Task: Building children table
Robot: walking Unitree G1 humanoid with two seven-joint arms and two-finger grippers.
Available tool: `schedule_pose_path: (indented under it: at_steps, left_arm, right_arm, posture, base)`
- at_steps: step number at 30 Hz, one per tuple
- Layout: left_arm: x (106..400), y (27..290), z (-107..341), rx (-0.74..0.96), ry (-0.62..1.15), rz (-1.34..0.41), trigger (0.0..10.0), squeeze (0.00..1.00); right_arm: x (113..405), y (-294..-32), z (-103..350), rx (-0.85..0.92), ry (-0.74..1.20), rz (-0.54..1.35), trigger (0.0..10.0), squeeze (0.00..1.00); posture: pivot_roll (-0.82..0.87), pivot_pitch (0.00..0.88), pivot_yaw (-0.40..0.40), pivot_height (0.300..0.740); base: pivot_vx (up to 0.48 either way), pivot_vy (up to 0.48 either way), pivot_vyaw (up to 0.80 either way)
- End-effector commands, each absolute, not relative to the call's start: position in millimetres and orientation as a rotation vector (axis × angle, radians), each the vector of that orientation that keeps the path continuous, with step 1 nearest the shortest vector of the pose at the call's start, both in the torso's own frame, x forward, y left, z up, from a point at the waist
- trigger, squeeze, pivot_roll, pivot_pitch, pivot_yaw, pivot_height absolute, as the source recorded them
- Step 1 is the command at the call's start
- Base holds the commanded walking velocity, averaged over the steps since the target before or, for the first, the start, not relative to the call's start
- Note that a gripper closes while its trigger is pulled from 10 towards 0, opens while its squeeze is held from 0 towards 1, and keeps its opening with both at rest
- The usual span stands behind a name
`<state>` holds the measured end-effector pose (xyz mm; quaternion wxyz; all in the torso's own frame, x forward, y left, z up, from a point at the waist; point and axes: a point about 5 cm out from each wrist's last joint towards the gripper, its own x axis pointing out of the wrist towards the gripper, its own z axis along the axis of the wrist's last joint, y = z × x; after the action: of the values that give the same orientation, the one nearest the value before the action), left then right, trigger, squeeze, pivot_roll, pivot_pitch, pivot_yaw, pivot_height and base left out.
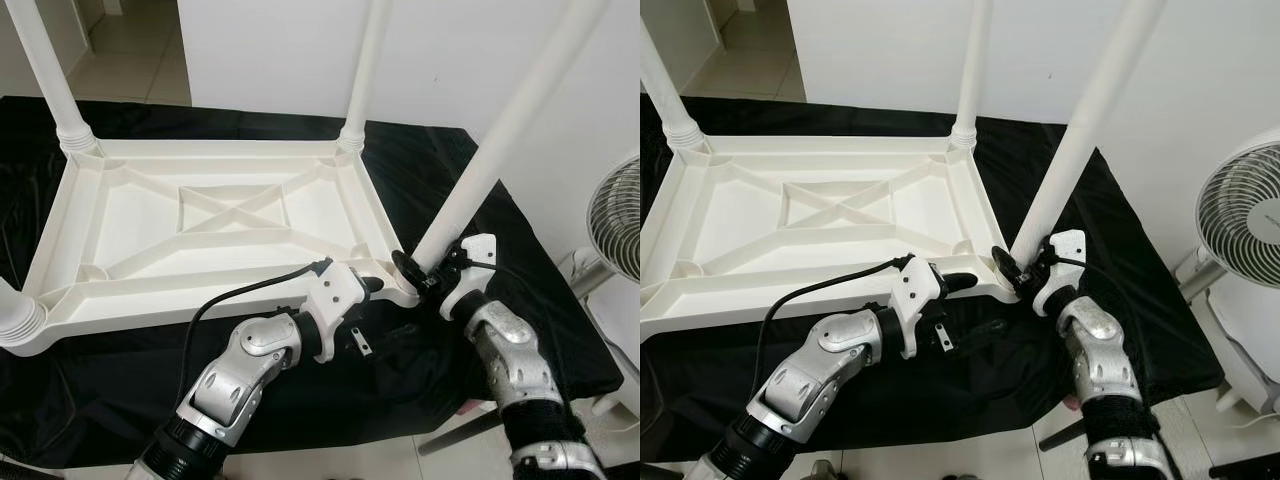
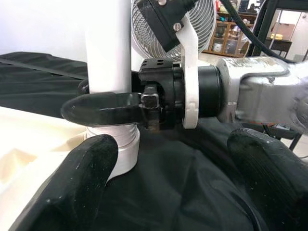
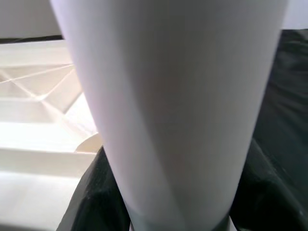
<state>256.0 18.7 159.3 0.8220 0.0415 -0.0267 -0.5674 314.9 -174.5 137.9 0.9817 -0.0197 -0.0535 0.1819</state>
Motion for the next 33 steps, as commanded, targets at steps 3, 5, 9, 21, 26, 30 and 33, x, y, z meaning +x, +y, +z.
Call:
schedule_pose_path:
  at_steps: [3, 5, 9, 21, 26, 30, 33]
  left_arm:
    - [251.3, 14.4, 156.7, 0.079, -0.042, -1.235, 10.0, 0.0]
    - [251.1, 14.5, 156.0, 0.081, -0.04, -1.24, 10.0, 0.0]
    - [251.5, 14.8, 155.6, 0.086, -0.039, -1.242, 10.0, 0.0]
    - [255.2, 15.8, 154.7, 0.092, -0.046, -1.23, 10.0, 0.0]
    - [254.6, 16.2, 154.5, 0.089, -0.046, -1.225, 10.0, 0.0]
    - [254.8, 16.9, 154.7, 0.09, -0.047, -1.221, 10.0, 0.0]
    - [254.6, 17.8, 154.6, 0.09, -0.046, -1.219, 10.0, 0.0]
  right_arm:
    - [306.8, -172.7, 126.8, -0.055, -0.047, 0.266, 10.0, 0.0]
    - [302.9, -167.8, 128.6, -0.04, -0.05, 0.171, 10.0, 0.0]
    - [299.3, -165.1, 129.2, -0.025, -0.046, 0.057, 10.0, 0.0]
    - [289.1, -144.2, 132.7, 0.031, -0.025, -0.139, 10.0, 0.0]
    - [287.1, -150.1, 137.8, 0.053, -0.067, -0.139, 10.0, 1.0]
    - [283.0, -153.5, 144.4, 0.058, -0.115, -0.144, 10.0, 1.0]
    - [275.7, -163.5, 148.9, 0.083, -0.157, -0.175, 10.0, 1.0]
  posture:
    - [0.04, 0.08, -0.098, 0.74]
    - [0.04, 0.078, -0.098, 0.74]
    - [0.04, 0.075, -0.106, 0.74]
    - [0.04, 0.055, -0.113, 0.74]
    - [0.04, 0.05, -0.116, 0.74]
    - [0.04, 0.057, -0.115, 0.74]
    - [0.04, 0.061, -0.114, 0.74]
  base:
    - [0.0, 0.0, 0.0]
    - [0.0, 0.0, 0.0]
    - [0.0, 0.0, 0.0]
    - [0.0, 0.0, 0.0]
    - [0.0, 0.0, 0.0]
    - [0.0, 0.0, 0.0]
    - [0.0, 0.0, 0.0]
